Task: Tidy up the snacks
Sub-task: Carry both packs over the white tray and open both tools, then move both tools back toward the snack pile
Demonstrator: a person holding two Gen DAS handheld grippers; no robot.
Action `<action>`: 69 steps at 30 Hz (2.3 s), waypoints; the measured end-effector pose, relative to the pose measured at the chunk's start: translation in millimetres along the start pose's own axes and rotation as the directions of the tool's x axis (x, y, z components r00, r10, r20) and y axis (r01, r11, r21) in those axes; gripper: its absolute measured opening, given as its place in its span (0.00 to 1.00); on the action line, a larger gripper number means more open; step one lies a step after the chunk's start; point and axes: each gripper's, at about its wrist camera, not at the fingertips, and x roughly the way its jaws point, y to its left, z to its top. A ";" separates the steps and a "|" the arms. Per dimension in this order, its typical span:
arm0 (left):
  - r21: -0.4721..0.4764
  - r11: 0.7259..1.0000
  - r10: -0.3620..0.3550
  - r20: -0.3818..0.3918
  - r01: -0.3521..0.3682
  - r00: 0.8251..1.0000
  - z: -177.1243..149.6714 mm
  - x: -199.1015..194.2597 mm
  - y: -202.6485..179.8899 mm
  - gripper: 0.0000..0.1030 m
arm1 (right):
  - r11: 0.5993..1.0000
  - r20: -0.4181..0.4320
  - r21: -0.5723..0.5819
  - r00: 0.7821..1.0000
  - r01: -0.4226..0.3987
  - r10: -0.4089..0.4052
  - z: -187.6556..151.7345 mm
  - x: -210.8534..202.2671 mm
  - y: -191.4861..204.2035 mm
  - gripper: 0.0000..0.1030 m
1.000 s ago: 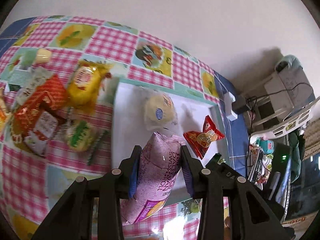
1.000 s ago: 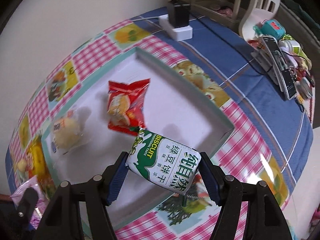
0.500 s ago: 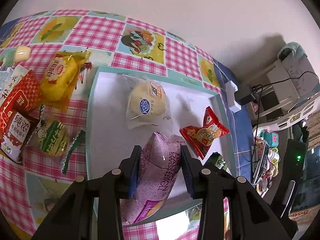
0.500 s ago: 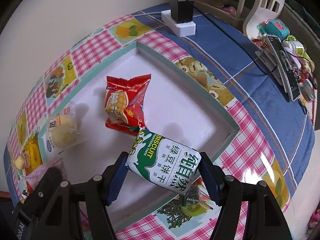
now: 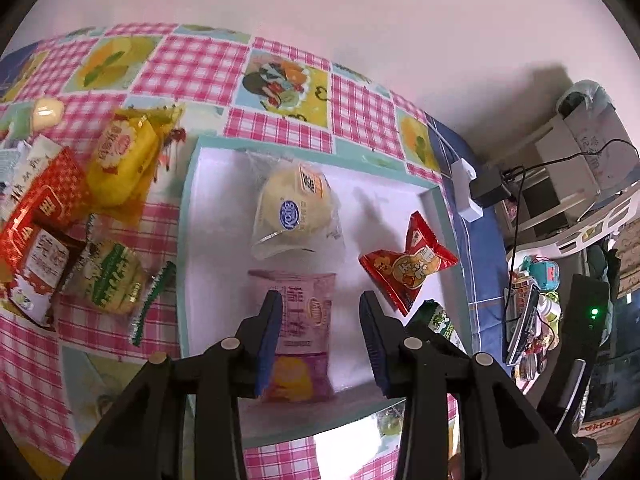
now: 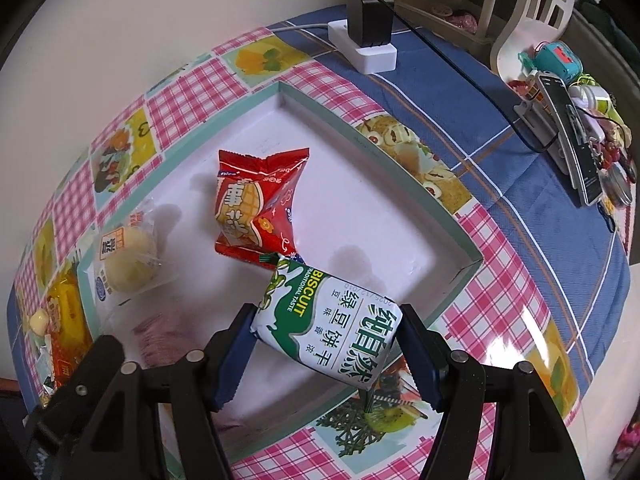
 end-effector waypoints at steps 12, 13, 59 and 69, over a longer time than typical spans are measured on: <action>-0.023 0.954 0.298 0.013 -0.298 0.954 4.8 -30.6 23.6 0.71 | 0.998 0.022 -0.059 0.999 -0.036 0.037 -0.9 -4.9 12.2 0.77; -0.029 0.947 0.320 0.013 -0.320 0.947 5.6 -32.4 27.9 0.72 | 0.997 0.026 -0.063 0.999 -0.035 0.037 -0.9 -5.6 13.5 0.78; -0.356 0.690 0.700 0.110 -0.629 0.706 -13.1 -167.5 209.6 0.98 | 0.854 -0.032 -0.412 0.942 -0.318 0.335 -99.0 -50.3 172.4 1.00; -0.435 0.683 0.678 0.078 -0.587 0.731 -13.7 -172.8 247.2 0.98 | 0.833 -0.070 -0.425 0.931 -0.354 0.359 -105.5 -37.5 196.8 1.00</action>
